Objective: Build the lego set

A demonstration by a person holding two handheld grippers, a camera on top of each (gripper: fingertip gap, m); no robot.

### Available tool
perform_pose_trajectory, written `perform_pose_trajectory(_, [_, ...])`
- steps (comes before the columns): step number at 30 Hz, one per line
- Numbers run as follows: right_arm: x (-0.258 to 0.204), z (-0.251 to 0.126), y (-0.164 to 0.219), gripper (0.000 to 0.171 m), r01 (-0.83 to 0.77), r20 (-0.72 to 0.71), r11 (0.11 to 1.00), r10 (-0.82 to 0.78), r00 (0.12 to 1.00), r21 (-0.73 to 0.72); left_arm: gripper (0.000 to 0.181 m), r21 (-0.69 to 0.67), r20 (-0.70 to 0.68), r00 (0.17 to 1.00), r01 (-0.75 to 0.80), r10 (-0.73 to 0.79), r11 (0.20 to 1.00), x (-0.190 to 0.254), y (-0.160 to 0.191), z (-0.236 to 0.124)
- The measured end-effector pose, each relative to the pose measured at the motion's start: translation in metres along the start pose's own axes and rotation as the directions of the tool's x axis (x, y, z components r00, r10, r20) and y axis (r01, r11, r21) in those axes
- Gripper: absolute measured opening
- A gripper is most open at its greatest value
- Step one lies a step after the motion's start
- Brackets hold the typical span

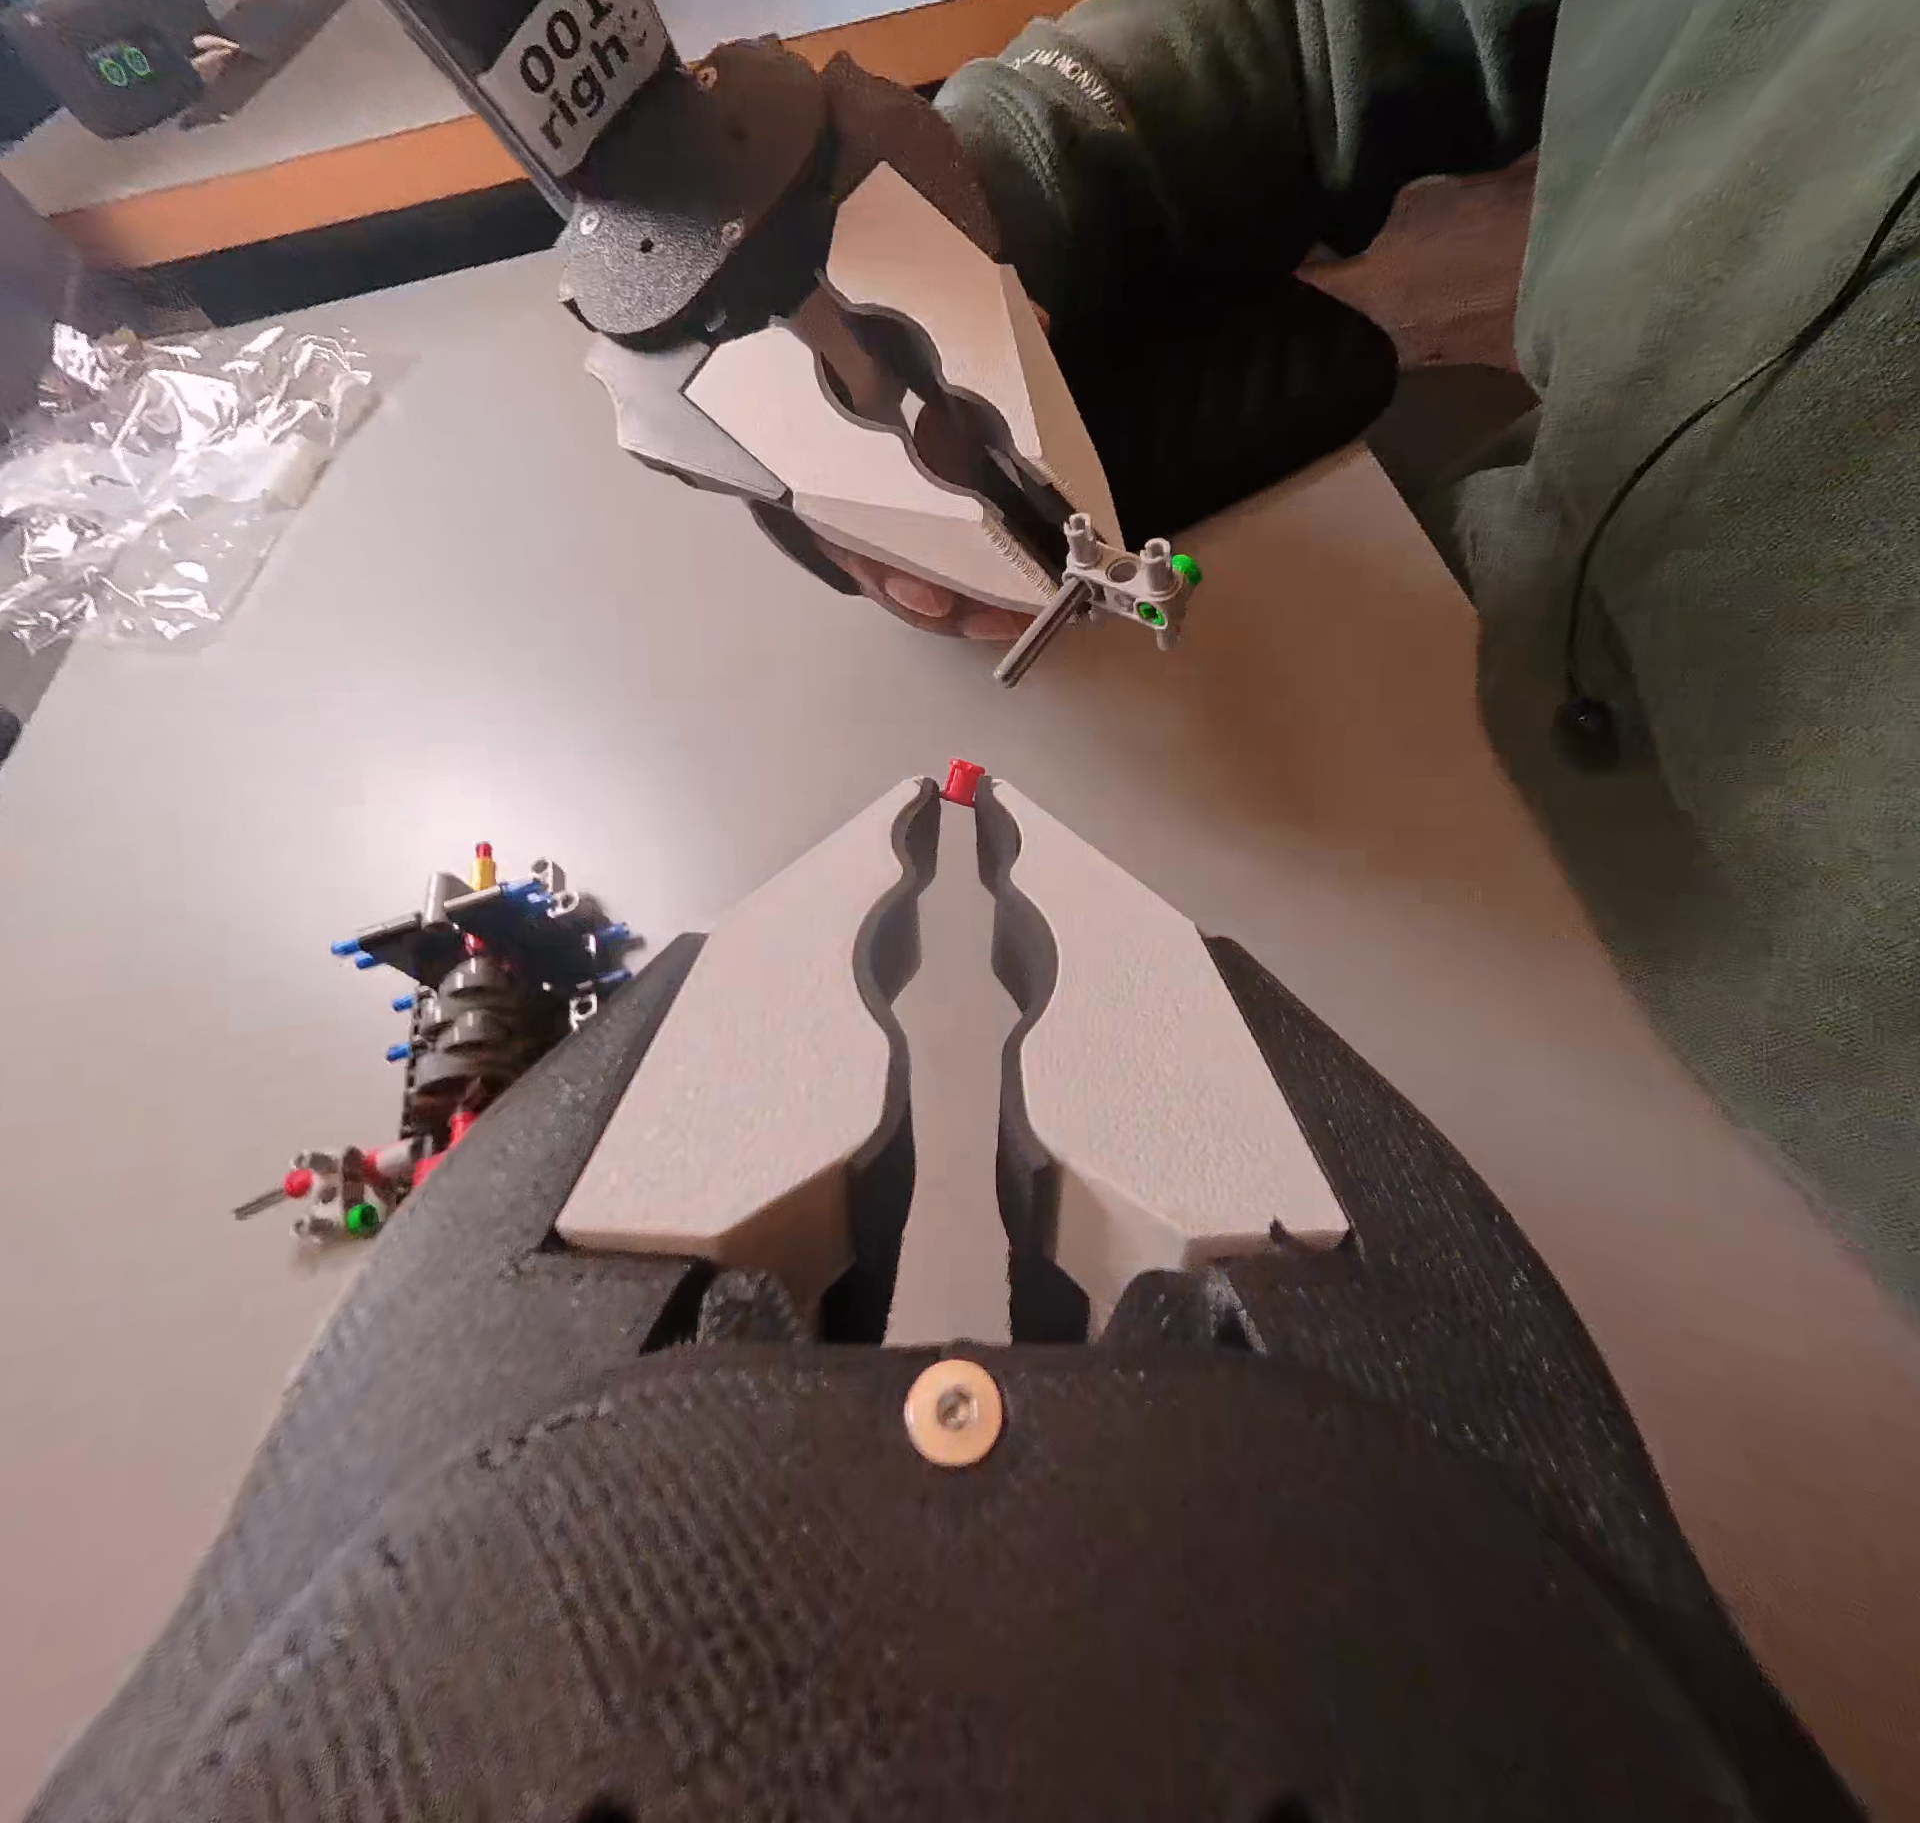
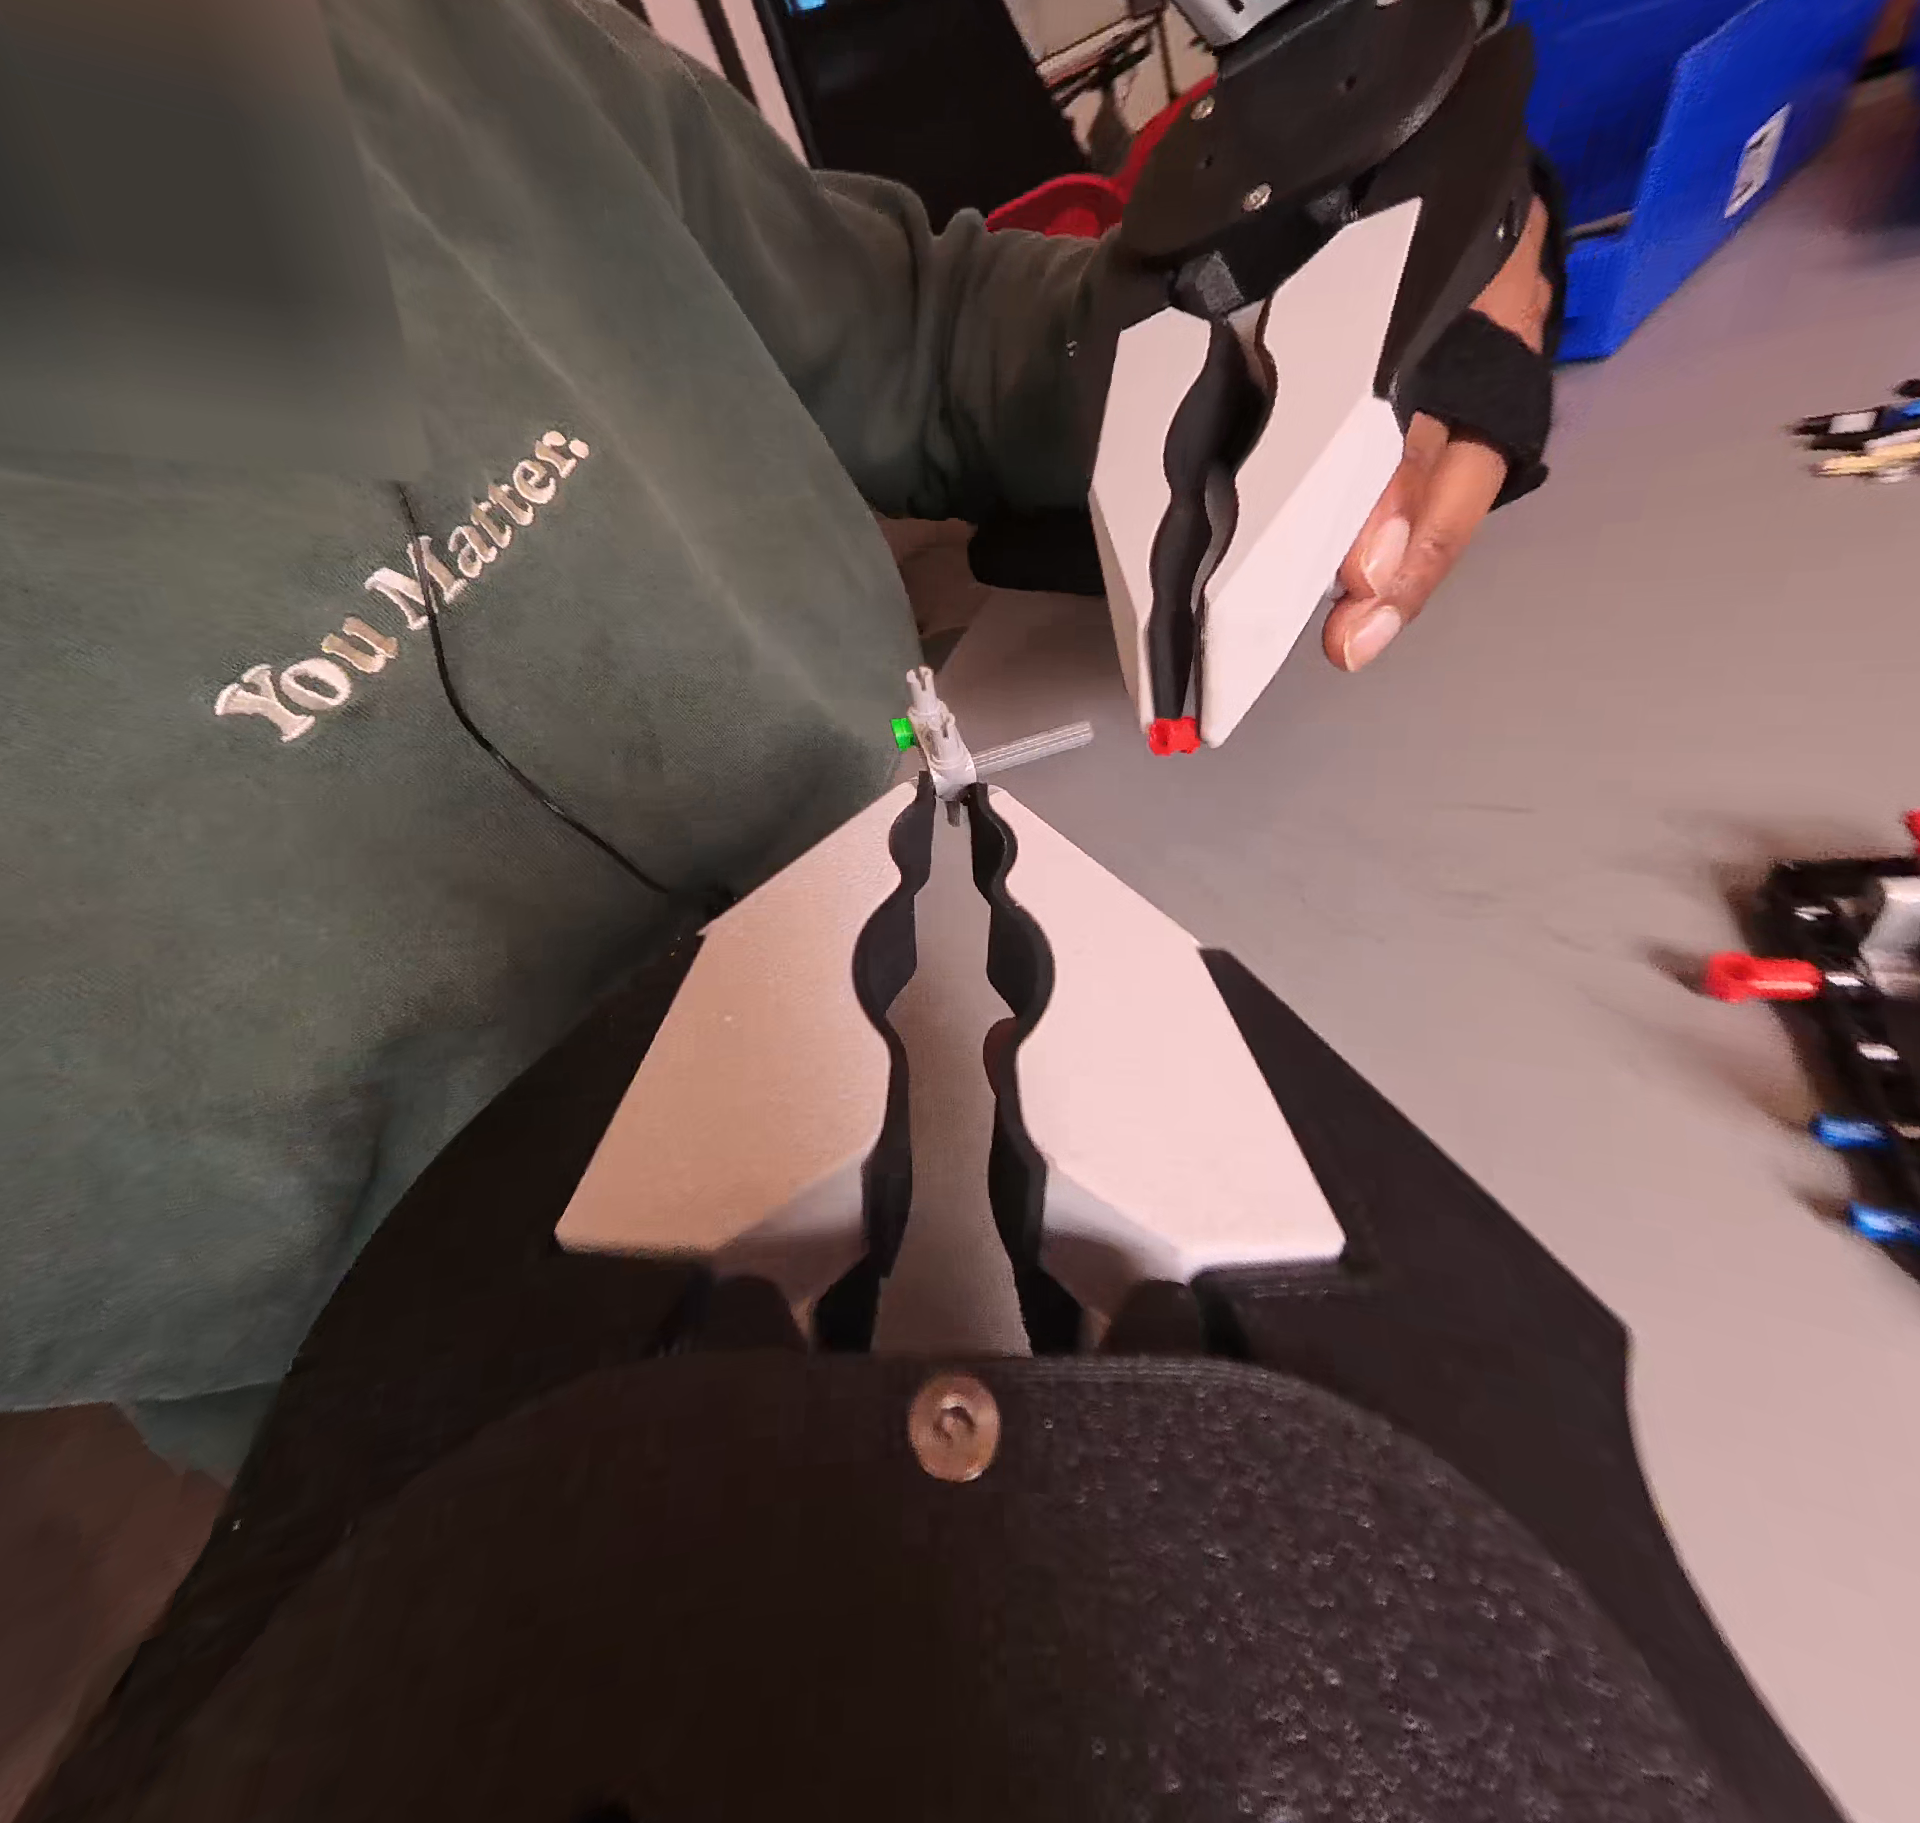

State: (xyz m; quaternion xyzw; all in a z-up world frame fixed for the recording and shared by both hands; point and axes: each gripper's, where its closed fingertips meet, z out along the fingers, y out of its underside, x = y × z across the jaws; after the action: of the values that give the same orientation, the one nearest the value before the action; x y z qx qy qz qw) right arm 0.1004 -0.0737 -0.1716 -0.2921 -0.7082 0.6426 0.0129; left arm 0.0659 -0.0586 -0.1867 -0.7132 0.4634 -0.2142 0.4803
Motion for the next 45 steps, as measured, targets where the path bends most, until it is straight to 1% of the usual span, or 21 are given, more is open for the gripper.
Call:
perform_pose_trajectory(5, [0.012, 0.018, -0.003, 0.004, -0.073, 0.066, 0.997, 0.075, 0.995, -0.030, 0.005, 0.048, 0.006, 0.999, 0.041, -0.041, 0.998, 0.004, 0.009, -0.011])
perform_pose_trajectory(13, [0.018, 0.014, -0.017, 0.004, -0.150, 0.135, 0.984, 0.136, 0.981, 0.097, 0.005, 0.085, 0.071, 0.997, -0.017, 0.011, 0.996, -0.001, 0.008, -0.022])
perform_pose_trajectory(16, [0.019, 0.013, -0.019, 0.004, -0.159, 0.144, 0.981, 0.141, 0.979, 0.114, 0.004, 0.091, 0.088, 0.996, -0.036, 0.028, 0.995, -0.002, 0.004, -0.022])
perform_pose_trajectory(33, [0.022, 0.015, -0.012, 0.004, -0.221, 0.169, 0.970, 0.202, 0.965, 0.099, 0.004, 0.068, 0.113, 0.991, -0.076, 0.068, 0.995, -0.002, 0.005, -0.019])
perform_pose_trajectory(45, [0.023, 0.018, -0.011, 0.003, -0.257, 0.189, 0.961, 0.235, 0.953, 0.104, 0.004, 0.035, 0.141, 0.982, -0.131, 0.125, 0.991, 0.002, 0.005, -0.019])
